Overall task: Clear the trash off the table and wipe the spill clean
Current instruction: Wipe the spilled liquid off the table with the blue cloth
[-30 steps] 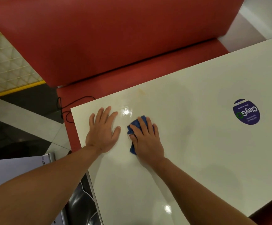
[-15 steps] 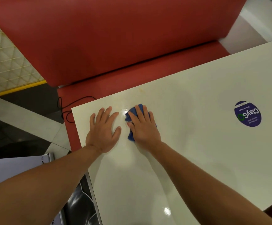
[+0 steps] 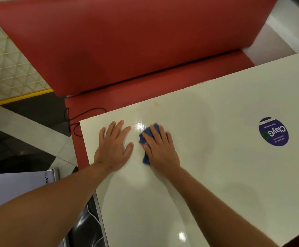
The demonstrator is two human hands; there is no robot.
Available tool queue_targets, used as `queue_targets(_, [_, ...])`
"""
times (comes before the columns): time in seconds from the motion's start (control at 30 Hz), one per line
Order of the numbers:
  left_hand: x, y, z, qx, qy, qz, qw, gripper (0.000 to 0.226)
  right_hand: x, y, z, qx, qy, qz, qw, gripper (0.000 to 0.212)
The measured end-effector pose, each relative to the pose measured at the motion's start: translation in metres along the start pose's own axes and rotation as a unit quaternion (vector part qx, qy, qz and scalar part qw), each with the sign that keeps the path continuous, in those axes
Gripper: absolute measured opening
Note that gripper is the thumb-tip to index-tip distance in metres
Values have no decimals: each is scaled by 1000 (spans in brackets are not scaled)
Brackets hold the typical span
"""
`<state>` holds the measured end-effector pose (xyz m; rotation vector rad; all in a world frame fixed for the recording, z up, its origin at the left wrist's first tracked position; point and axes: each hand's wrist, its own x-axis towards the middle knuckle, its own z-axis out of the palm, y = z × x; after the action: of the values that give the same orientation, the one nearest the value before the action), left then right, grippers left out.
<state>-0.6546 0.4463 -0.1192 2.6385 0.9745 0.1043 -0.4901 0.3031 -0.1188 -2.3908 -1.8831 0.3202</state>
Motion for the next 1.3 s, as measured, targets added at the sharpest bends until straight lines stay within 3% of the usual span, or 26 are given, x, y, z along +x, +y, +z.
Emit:
queue_targets(0.13, [0, 0, -2, 8, -12, -4, 1000, 63, -94, 16, 7, 53, 13, 7, 999, 47])
queue_targets(0.23, [1, 1, -3, 5, -14, -6, 1000, 62, -101, 71, -6, 36, 12, 26, 999, 47])
queue_targets(0.4, [2, 0, -2, 17, -16, -5, 1000, 61, -5, 136, -43, -3, 59, 146, 988, 42])
queue_targets(0.5, [2, 0, -3, 20, -18, 0, 1000, 61, 83, 123, -55, 1, 27, 205, 978, 68])
queue_targets(0.57, [1, 0, -3, 14, -15, -1, 1000, 62, 121, 91, -48, 13, 20, 170, 985, 74])
queue_targets(0.63, [1, 0, -2, 7, -9, -5, 1000, 63, 123, 50, -37, -12, 6, 84, 996, 65])
queue_targets(0.77, [1, 0, -2, -14, 4, -8, 1000, 63, 11, 10, -9, -13, 9, -67, 998, 51])
queue_targets(0.87, [1, 0, -1, -13, 10, -5, 1000, 62, -80, 39, -8, 11, -23, -87, 996, 47])
queue_targets(0.97, [2, -1, 0, -8, 13, -5, 1000, 62, -94, 113, -21, 16, -19, -37, 999, 47])
queue_targets(1.1, [4, -2, 1, -5, 5, -5, 1000, 62, -14, 172, -42, -10, 36, 130, 991, 46])
queue_targets(1.2, [4, -2, 1, -7, -3, -5, 1000, 62, 52, 135, -42, -23, 45, 197, 979, 52])
queue_targets(1.3, [3, -3, -1, -19, -11, -5, 1000, 63, 45, 58, -19, -4, 47, 129, 991, 56])
